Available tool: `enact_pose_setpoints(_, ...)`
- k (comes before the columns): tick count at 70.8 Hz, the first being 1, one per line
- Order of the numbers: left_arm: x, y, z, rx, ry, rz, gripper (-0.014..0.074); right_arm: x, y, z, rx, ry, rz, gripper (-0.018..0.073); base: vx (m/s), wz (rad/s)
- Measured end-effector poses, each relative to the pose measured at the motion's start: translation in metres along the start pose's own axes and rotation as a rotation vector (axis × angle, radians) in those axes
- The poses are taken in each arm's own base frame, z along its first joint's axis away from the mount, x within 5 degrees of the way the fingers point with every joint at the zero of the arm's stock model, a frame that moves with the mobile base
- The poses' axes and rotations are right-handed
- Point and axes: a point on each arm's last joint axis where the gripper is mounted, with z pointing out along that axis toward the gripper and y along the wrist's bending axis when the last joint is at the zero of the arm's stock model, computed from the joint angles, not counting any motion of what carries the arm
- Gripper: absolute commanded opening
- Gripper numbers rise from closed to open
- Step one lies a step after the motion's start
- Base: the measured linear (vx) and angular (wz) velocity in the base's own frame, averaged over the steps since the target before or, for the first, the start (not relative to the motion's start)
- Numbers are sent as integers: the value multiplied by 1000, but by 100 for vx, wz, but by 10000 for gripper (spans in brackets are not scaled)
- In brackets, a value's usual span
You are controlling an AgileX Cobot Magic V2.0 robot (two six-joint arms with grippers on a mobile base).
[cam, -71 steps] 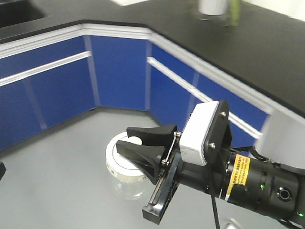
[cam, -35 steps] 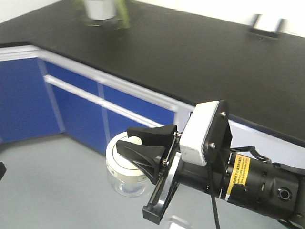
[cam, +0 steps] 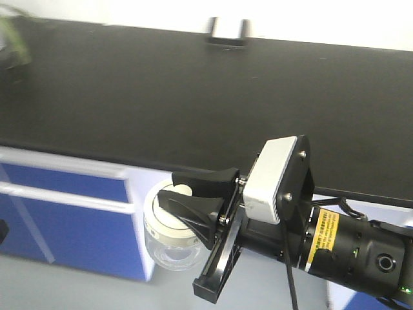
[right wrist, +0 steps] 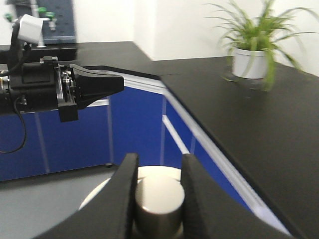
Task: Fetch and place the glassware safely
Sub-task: 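Carry the jar in the right gripper toward a black lab bench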
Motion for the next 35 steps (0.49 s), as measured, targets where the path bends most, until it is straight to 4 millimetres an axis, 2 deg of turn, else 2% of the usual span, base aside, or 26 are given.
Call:
enact_pose_setpoints(15,0,0,0,0,0,0,-7,0,0,0,0,0,0,-3,20,-49)
enact_pose_setpoints(35,0,0,0,0,0,0,-7,0,0,0,0,0,0,-3,22,-26)
